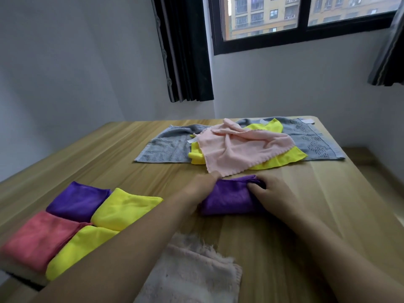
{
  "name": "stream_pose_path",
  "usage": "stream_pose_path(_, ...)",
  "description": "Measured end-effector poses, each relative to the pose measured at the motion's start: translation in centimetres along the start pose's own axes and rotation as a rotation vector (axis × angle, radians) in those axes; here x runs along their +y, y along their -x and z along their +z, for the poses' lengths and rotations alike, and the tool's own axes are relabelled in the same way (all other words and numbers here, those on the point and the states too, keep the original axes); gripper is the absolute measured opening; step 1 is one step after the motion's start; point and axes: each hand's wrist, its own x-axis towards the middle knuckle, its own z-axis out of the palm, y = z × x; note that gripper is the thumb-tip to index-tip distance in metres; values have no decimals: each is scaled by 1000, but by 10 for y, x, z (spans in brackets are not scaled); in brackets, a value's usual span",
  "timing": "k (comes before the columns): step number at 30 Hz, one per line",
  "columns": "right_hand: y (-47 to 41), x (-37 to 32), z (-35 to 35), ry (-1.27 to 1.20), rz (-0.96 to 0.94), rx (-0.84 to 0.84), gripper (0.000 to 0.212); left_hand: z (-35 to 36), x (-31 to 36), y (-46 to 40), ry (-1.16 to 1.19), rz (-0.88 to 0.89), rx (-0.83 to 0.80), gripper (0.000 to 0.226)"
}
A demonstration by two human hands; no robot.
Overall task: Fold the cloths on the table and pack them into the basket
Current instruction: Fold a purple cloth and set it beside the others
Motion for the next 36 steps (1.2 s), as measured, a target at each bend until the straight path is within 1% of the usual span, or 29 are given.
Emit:
stream_pose_path(2, 0, 4, 9, 1, -33, 99, 14, -4, 0, -6, 135, -44, 65, 23)
stream_pose_path(3, -2, 4, 12, 15, -52, 137, 15, -5, 0, -8, 131, -38, 84, 22)
stream_pose_path(4, -4, 6, 14, 28, -78, 168, 16, -5, -1, -12, 82, -25, 103, 21)
stream_pose_path(6, -12, 8, 17, 20, -129, 204, 16, -3, -2, -19, -89, 19, 141, 23)
stream_pose_path(10, -22, 13, 17, -95, -167, 143, 17, 1, -4, -24, -252, 44, 144, 20)
stream_pose_path(12, -23, 14, 19, -77, -152, 122, 18, 2, -2, -23, -266, 38, 168, 20)
stream_pose_path(14, -22, 14, 20, -16, -108, 116, 19, 4, 3, -21, -182, 9, 155, 16)
stream_pose_path(16, -23, 14, 21, 12, -82, 117, 20, 6, 12, -15, -15, -63, 112, 7)
stream_pose_path(18, -23, 14, 21, 14, -71, 114, 20, 8, 21, -8, 175, -154, 72, 12)
stream_pose_path(20, -22, 15, 20, 15, -69, 111, 19, 8, 28, -4, 301, -208, 60, 6)
stream_pose_path(22, -22, 15, 21, 24, -74, 113, 18, 7, 31, -3, 321, -258, 44, 4)
stream_pose_path(25, -22, 15, 21, 49, -78, 104, 19, 5, 31, -6, 291, -311, 33, 13)
stream_pose_path(27, -22, 16, 21, 54, -77, 99, 19, 2, 32, -5, 274, -342, 49, 9)
stream_pose_path(29, -22, 16, 21, 53, -82, 98, 18, 3, 32, -6, 241, -346, 25, 4)
stream_pose_path(31, -22, 16, 21, 55, -87, 97, 18, 3, 33, -5, 207, -349, 17, 4)
stream_pose_path(33, -23, 17, 21, 61, -87, 96, 17, 4, 30, -8, 206, -355, 29, 10)
stream_pose_path(36, -23, 17, 21, 62, -89, 96, 16, 5, 26, -10, 225, -341, 115, 26)
